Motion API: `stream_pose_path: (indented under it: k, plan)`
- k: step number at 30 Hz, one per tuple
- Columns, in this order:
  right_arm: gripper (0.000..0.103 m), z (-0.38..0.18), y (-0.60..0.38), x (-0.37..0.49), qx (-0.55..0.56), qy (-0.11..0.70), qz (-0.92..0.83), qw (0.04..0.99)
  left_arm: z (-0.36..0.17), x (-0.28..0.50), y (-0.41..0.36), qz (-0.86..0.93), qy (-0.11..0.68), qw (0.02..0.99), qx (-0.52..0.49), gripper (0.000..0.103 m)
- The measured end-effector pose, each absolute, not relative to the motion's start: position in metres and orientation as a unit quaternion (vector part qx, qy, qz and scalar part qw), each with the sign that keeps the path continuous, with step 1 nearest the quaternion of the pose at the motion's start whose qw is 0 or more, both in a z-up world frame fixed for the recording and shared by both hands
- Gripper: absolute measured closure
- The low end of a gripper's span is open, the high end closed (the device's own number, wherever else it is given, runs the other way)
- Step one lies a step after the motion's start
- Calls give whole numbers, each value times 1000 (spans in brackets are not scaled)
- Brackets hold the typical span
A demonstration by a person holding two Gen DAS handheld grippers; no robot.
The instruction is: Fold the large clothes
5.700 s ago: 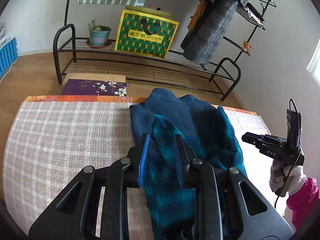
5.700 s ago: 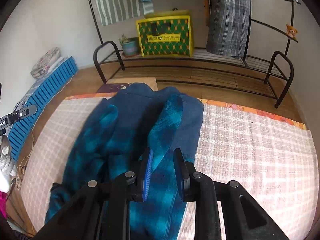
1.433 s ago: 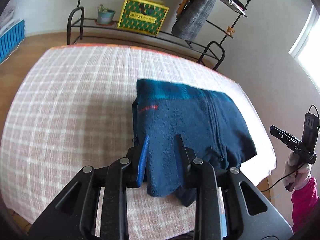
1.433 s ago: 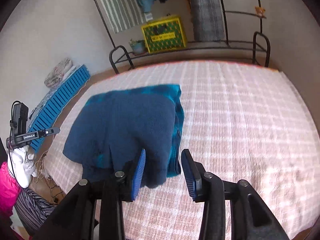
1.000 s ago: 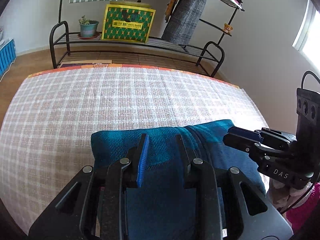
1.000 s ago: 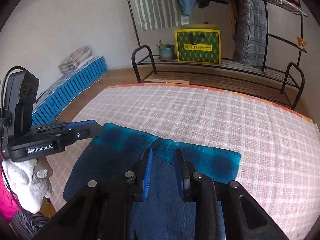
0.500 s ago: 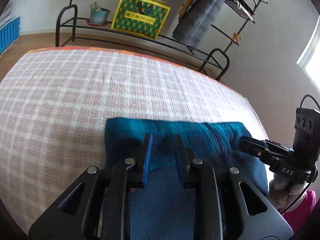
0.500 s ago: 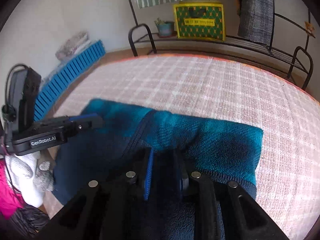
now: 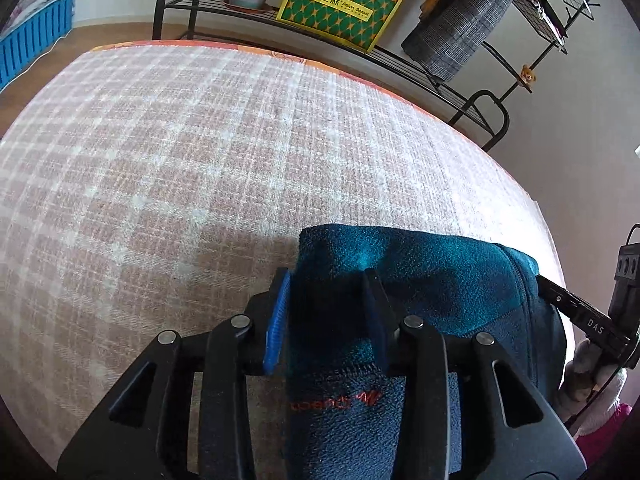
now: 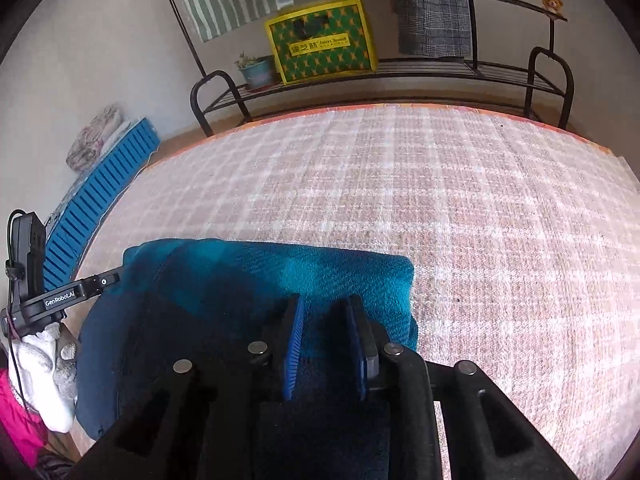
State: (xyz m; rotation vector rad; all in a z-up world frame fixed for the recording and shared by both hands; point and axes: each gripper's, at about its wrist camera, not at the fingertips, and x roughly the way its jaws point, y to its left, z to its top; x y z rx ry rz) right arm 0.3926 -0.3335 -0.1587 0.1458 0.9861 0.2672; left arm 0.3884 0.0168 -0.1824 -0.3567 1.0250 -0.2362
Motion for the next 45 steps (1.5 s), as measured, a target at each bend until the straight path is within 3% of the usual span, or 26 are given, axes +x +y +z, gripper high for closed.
stream_pose_path:
  k: [8, 16, 19, 26, 27, 29, 31, 32, 35, 45]
  plan:
    - [79, -104, -328, 303, -3, 433, 175, 884, -108, 316, 16, -174, 437, 875, -119, 69]
    - [79, -148, -344, 260, 26, 481, 162, 861, -167, 278, 17, -173, 509, 837, -100, 69]
    - [79, -172, -353, 259, 71, 493, 164, 852, -196, 273, 24, -175, 515, 832, -110, 57]
    - [78, -154, -364, 255, 73, 494, 192, 845, -165, 269, 49, -184, 502, 828, -171, 57]
    - [73, -147, -369, 252, 79, 482, 199, 850, -161, 269, 57, -190, 497, 824, -195, 53]
    - [53, -135, -382, 246, 101, 448, 200, 866, -160, 273, 74, -195, 492, 811, -249, 39]
    - [14, -129, -395, 247, 120, 422, 192, 878, -169, 281, 90, -197, 497, 785, -313, 34]
    - [9, -128, -401, 250, 127, 417, 188, 880, -177, 285, 97, -198, 504, 765, -347, 34]
    - [4, -136, -414, 265, 149, 431, 180, 871, -197, 298, 108, -204, 521, 718, -415, 34]
    - [4, -176, -422, 309, 201, 477, 213, 829, -217, 322, 80, -239, 551, 684, -415, 33]
